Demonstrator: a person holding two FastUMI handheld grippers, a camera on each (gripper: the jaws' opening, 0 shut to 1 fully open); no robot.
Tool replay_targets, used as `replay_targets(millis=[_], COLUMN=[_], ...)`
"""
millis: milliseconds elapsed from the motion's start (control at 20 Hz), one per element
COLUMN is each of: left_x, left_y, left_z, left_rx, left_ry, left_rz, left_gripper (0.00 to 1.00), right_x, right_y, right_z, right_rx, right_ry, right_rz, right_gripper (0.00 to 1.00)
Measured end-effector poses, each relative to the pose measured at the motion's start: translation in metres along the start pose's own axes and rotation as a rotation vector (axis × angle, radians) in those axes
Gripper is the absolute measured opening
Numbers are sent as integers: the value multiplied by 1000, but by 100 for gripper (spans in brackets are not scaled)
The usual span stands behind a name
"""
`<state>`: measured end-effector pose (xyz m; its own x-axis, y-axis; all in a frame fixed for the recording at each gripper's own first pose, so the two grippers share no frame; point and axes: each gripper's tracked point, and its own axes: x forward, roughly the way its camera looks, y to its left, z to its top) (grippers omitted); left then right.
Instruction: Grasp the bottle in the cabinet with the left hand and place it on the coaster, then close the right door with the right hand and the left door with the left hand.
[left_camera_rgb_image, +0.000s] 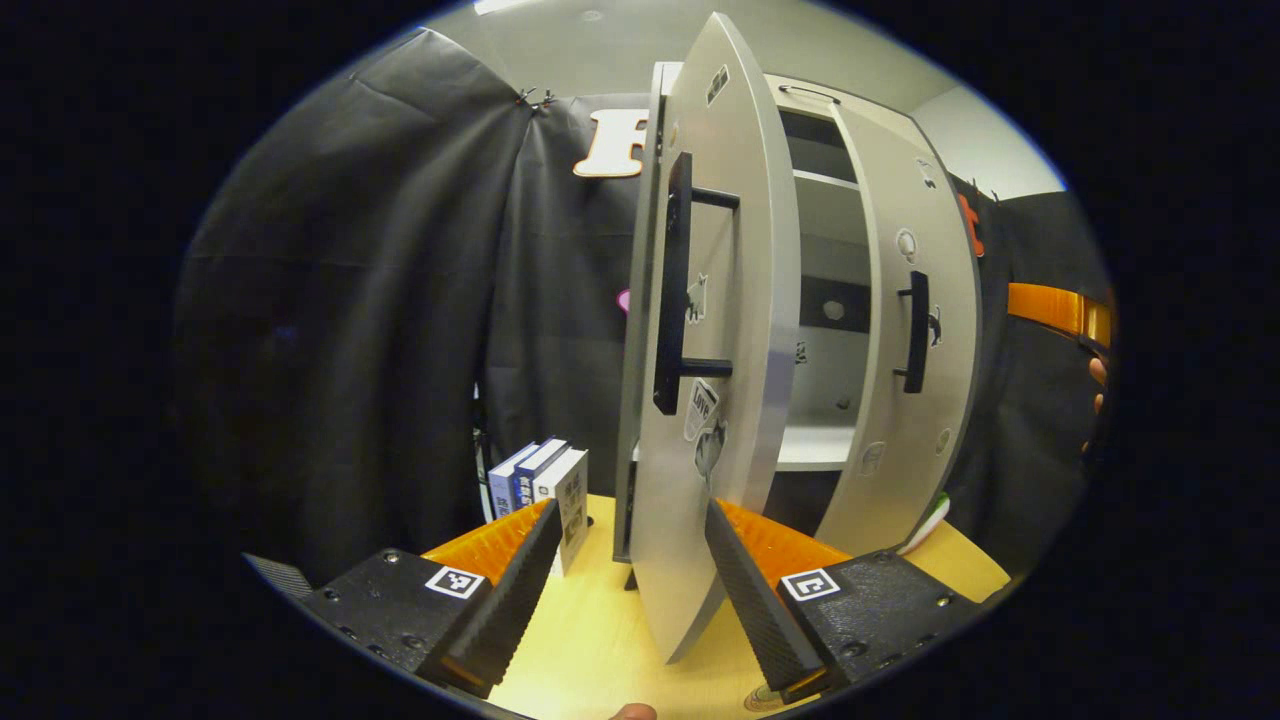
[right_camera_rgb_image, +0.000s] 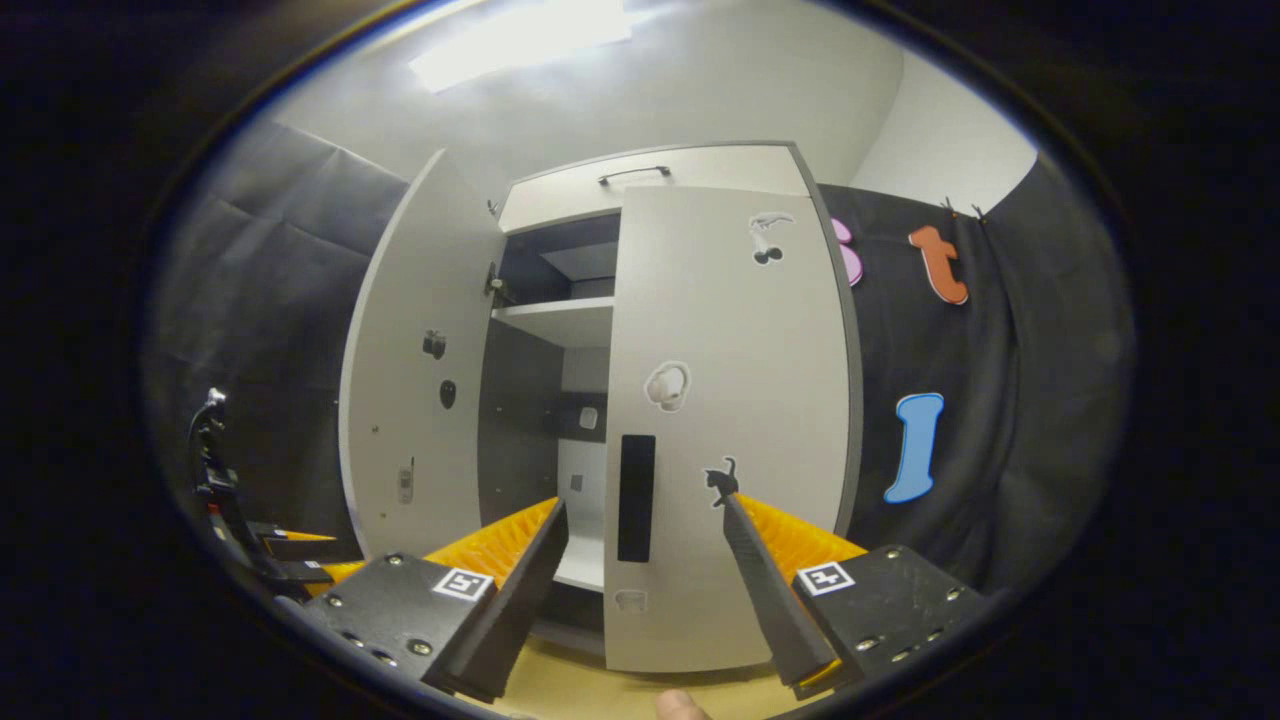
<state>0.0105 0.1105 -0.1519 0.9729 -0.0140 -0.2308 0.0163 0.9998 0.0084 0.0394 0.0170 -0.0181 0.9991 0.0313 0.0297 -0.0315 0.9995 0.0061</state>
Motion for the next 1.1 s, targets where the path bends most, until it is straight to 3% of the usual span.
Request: replay_targets(millis=[100,150,200,700,1100], left_x=[3,6,10,23,20], left_y=[-14,-19,-24,-67,-76], left_z=[0,0,-1,2,14], left_rx=[0,3,7,-1,33], left_ry=[6,8,11,4,-9], left_rz=[-26,-37,-46,-149,-117], left_gripper=[92,87,92,93,94], right_x=[-1,-1,-1,-6,-5], right_y=[-2,-2,-2,-8,-10], right_z=[0,1,1,4,-3], right_rx=[-6,-7,-6,-11,-16], right_ry=[0,-2,-3,-10,6], right_rz=[-14,-21,-28,-80,-112], right_gripper=[95,95,95,95,95])
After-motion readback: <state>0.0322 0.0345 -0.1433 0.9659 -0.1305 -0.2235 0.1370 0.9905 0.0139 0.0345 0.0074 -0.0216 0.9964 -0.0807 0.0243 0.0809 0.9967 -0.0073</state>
